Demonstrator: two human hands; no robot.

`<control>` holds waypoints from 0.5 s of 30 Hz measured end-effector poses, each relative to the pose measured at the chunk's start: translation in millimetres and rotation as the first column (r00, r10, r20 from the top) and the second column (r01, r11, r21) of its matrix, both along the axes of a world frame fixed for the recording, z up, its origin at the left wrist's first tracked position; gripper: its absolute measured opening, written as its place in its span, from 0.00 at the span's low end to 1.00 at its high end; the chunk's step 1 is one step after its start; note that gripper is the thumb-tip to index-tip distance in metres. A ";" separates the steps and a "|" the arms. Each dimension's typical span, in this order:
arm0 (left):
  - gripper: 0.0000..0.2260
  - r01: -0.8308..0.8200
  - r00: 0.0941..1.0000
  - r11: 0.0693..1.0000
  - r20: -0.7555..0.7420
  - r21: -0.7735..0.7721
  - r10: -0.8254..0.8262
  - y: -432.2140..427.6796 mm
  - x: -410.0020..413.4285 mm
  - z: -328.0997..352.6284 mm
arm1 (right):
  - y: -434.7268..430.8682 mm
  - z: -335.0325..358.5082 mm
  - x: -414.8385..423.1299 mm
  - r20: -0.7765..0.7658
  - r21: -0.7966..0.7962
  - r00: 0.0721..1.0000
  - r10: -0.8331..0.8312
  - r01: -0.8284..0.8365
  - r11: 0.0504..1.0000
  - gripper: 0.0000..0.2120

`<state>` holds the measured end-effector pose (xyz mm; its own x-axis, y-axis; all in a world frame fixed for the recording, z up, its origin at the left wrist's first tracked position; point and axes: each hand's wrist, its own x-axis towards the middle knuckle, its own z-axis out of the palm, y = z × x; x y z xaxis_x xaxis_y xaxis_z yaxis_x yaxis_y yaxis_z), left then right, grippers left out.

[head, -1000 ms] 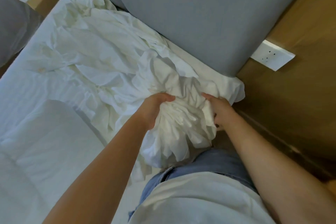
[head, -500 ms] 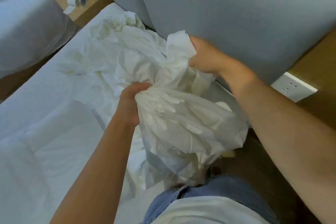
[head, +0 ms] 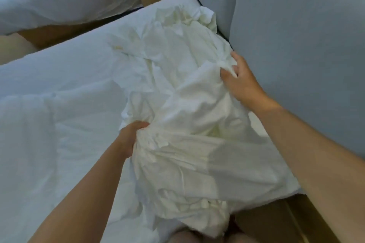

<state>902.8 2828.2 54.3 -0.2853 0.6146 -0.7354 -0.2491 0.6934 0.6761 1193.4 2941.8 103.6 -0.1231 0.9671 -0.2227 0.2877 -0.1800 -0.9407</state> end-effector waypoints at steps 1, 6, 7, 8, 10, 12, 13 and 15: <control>0.11 -0.022 0.999 1.000 0.031 0.006 0.021 2.6 -2.6 -9.8 | 2.8 -8.8 -12.1 -0.052 -0.091 0.999 -0.014 0.009 0.996 0.36; 0.06 -0.115 0.992 0.993 0.044 -0.010 0.115 25.3 -7.5 -56.9 | -31.8 -72.6 -36.8 0.330 -0.100 0.928 -0.175 0.219 0.971 0.58; 0.05 -0.119 0.992 0.993 0.040 -0.017 0.120 28.8 -7.4 -65.4 | -44.5 -84.8 -35.3 0.387 -0.119 0.907 -0.168 0.230 0.966 0.56; 0.06 -0.118 0.992 0.993 0.038 -0.022 0.118 30.6 -7.1 -72.3 | -55.4 -96.7 -33.6 0.413 -0.152 0.897 -0.157 0.238 0.959 0.47; 0.08 -0.083 0.995 0.997 0.061 -0.011 0.083 33.3 -5.9 -83.4 | -68.0 -117.2 -35.7 0.349 -0.187 0.923 -0.161 0.236 0.953 0.19; 0.14 0.020 0.993 1.000 0.114 0.013 -0.022 36.7 -1.0 -86.5 | -66.1 -127.6 -47.7 0.268 -0.176 0.951 -0.158 0.209 0.962 0.07; 0.17 0.080 0.988 0.997 0.129 0.011 -0.081 38.8 2.7 -86.6 | -62.0 -131.7 -54.8 0.222 -0.177 0.959 -0.175 0.216 0.960 0.08; 0.15 0.151 0.980 0.989 0.127 -0.002 -0.150 43.4 9.3 -86.2 | -52.2 -136.4 -66.6 0.090 -0.230 0.945 -0.316 0.328 0.916 0.07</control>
